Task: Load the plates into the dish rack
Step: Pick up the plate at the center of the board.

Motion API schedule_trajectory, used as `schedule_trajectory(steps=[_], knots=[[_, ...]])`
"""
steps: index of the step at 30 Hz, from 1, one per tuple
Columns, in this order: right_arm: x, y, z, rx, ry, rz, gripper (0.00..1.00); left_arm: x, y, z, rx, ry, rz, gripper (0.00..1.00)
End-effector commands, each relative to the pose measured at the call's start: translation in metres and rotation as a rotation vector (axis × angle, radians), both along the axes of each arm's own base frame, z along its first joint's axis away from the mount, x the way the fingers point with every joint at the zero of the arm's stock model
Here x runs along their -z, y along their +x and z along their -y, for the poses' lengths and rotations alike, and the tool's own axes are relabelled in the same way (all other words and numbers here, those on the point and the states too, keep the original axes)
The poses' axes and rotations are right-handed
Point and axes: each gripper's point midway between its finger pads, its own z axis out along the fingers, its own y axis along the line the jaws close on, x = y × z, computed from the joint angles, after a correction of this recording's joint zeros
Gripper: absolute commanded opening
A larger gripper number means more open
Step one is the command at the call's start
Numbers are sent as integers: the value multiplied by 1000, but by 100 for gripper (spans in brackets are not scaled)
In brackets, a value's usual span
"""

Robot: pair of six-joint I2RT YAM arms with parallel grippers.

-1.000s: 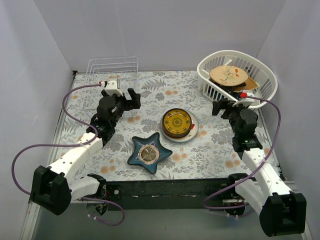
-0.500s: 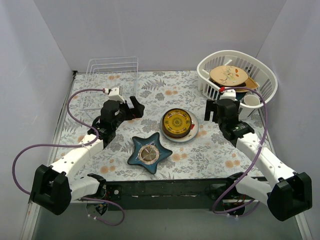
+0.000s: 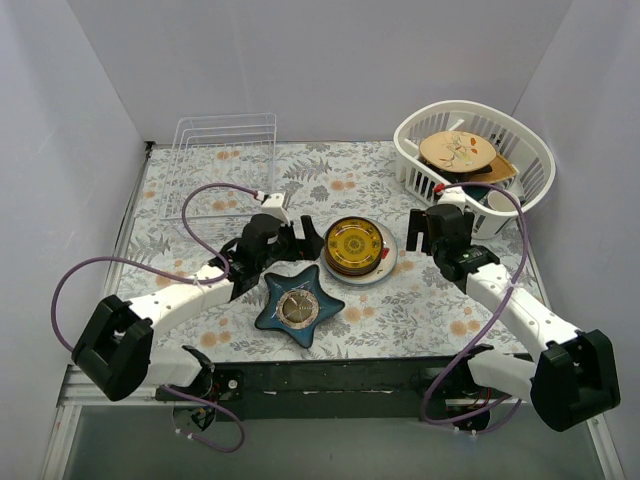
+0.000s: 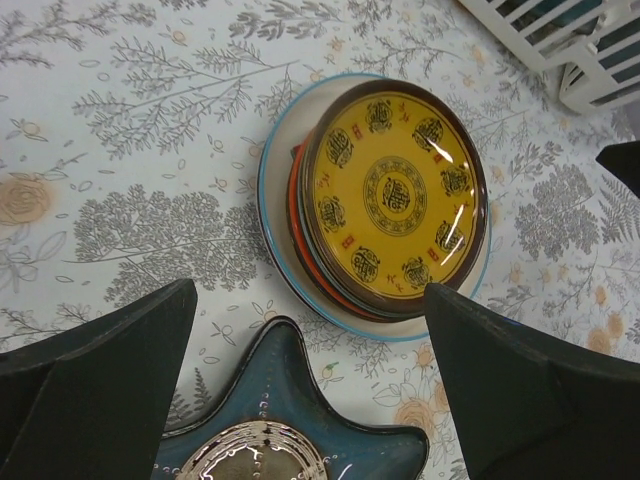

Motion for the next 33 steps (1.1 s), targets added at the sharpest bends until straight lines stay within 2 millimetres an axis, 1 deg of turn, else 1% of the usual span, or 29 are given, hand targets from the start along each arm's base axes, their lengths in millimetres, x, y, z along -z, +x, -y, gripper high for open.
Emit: schedule_trajectory(steps=[1,2,3,5,7,8,10,13,15,18,22,23,28,29,33], knots=[[-15,13,-17,-28,55,32,99,-4,-1,18,-5,8,24,98],[-9,14,-22,-43,62,12,99,-5,-1,20,-6,8,24,98],[-12,17,-28,-59,78,14,99,-3,-2,22,-4,8,21,98],[-4,20,-41,-98,113,-17,99,-2,-1,23,-9,12,22,98],[-7,24,-57,-155,158,-27,99,-1,1,23,-16,18,23,98],[-4,26,-63,-172,168,-42,99,2,2,22,-21,30,24,98],[-10,30,-77,-222,197,-28,99,3,4,22,-28,31,24,98],[-15,36,-89,-266,221,-24,99,7,6,22,-37,40,23,98],[-11,37,-95,-287,224,-44,97,12,8,23,-42,42,12,98],[-6,35,-105,-331,254,-70,94,14,8,27,-35,30,6,96],[4,33,-112,-355,277,-93,88,18,9,34,-27,27,0,94],[9,31,-112,-359,276,-106,83,18,9,35,-24,25,0,94],[24,28,-114,-367,277,-140,76,19,10,43,-13,21,1,94],[27,27,-115,-368,279,-147,73,20,11,44,-12,22,0,93],[35,26,-115,-370,283,-162,69,20,12,48,-6,18,3,93]])
